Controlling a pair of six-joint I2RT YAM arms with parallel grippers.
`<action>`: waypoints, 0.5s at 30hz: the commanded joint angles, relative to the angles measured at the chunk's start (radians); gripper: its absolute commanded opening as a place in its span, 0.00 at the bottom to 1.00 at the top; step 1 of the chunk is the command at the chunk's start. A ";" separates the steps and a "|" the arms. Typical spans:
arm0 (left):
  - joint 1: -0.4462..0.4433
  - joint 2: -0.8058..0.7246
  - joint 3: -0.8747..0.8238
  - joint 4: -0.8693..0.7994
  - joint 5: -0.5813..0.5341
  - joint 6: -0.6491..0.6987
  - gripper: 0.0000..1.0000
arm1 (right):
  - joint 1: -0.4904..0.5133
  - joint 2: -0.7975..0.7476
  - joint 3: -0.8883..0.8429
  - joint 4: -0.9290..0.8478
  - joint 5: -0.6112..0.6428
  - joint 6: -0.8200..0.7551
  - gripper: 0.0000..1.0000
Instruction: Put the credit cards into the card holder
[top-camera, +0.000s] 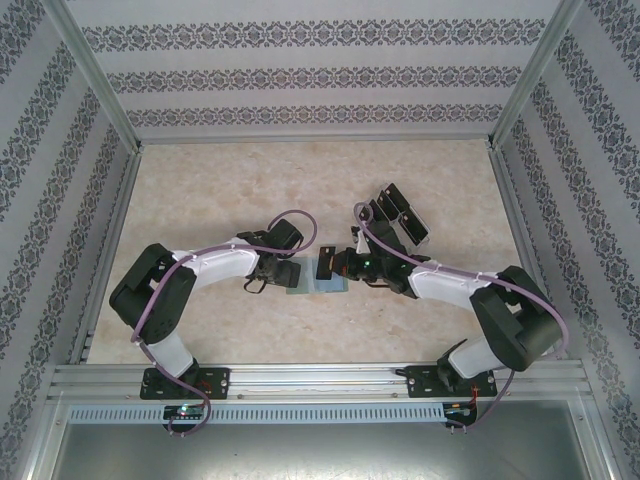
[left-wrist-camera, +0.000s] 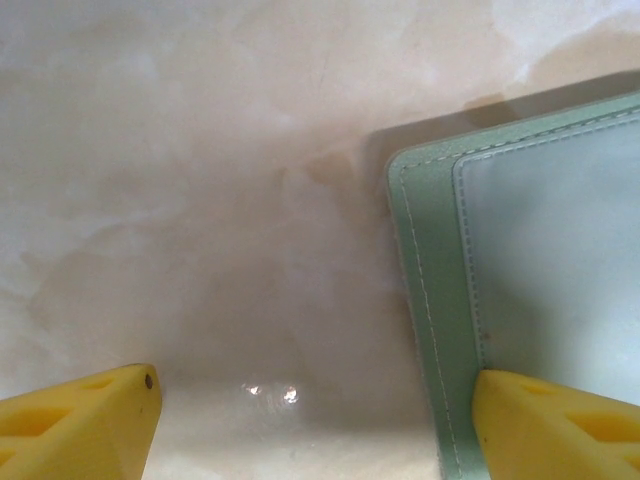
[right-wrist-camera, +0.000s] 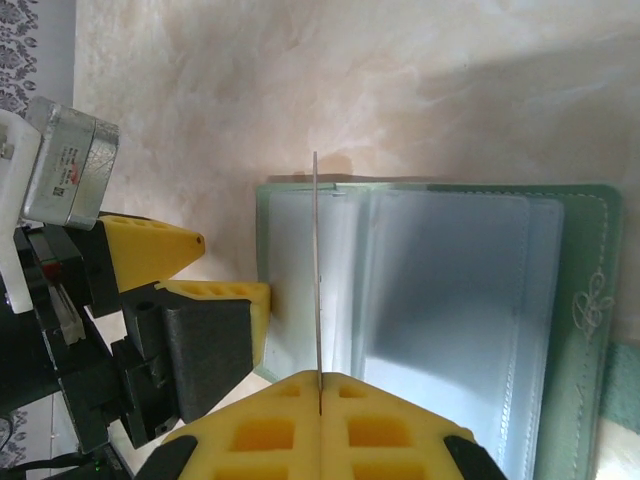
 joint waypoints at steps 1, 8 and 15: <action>-0.007 0.017 -0.038 -0.016 -0.050 -0.017 0.82 | 0.011 0.025 -0.014 0.075 -0.038 -0.020 0.00; -0.007 0.017 -0.048 -0.010 -0.053 -0.023 0.82 | 0.012 0.083 -0.019 0.125 -0.060 -0.022 0.00; -0.007 0.018 -0.044 -0.013 -0.056 -0.021 0.82 | 0.012 0.136 -0.030 0.165 -0.073 -0.023 0.00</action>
